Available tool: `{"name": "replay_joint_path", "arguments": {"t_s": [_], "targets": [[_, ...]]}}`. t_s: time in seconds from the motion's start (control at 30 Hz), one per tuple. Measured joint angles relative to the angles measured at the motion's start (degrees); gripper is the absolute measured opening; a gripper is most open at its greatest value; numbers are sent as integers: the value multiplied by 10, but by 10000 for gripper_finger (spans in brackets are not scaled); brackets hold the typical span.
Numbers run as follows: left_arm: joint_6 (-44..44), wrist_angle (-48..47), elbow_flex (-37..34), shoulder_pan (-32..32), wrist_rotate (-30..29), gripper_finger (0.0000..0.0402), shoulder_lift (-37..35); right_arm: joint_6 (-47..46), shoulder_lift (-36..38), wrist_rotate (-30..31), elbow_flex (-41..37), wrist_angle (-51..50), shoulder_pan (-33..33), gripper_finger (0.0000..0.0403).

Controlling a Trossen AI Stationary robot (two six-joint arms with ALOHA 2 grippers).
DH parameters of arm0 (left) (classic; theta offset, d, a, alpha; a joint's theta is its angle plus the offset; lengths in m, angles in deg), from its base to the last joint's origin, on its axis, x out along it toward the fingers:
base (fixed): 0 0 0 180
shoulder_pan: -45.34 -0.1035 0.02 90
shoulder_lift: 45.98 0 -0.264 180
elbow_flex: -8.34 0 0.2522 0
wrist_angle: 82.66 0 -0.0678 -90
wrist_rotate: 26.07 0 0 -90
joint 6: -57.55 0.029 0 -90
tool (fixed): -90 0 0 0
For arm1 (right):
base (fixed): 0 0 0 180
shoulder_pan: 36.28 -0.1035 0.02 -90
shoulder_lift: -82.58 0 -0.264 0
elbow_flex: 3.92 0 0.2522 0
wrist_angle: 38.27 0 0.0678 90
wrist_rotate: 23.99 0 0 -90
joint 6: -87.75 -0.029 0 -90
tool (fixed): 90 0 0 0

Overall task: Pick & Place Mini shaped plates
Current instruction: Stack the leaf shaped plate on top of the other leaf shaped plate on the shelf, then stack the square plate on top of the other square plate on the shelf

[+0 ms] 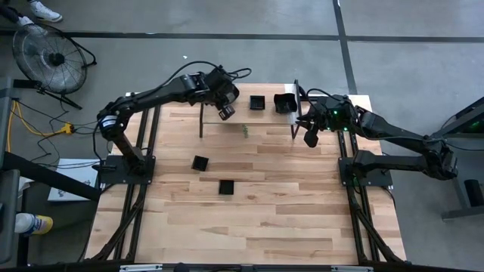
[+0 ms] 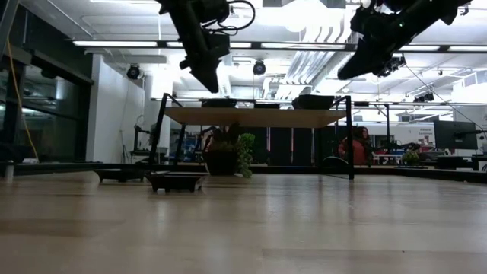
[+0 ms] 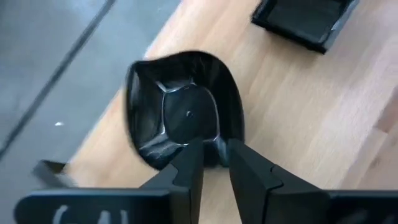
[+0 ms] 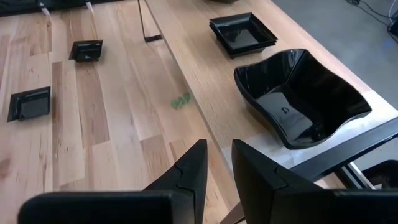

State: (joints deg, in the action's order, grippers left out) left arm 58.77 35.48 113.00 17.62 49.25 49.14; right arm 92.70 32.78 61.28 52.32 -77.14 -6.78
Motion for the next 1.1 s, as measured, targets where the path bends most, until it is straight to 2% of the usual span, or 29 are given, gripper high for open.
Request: {"name": "replay_joint_path", "arguments": {"t_s": [0.17,0.37,0.6,0.8,1.1], "targets": [[21,-11,0,-1,-18,89,-6,0,0,0,0,-1,0,69],[89,-26,0,2,-24,95,-39,0,0,0,0,-3,0,69],[99,-169,1,27,-27,95,-85,-7,0,0,0,-9,0,69],[9,-281,-20,74,-72,95,-103,-21,0,0,0,-10,0,69],[-125,-281,-179,144,-52,95,-127,-26,0,-3,0,-24,0,69]]}}
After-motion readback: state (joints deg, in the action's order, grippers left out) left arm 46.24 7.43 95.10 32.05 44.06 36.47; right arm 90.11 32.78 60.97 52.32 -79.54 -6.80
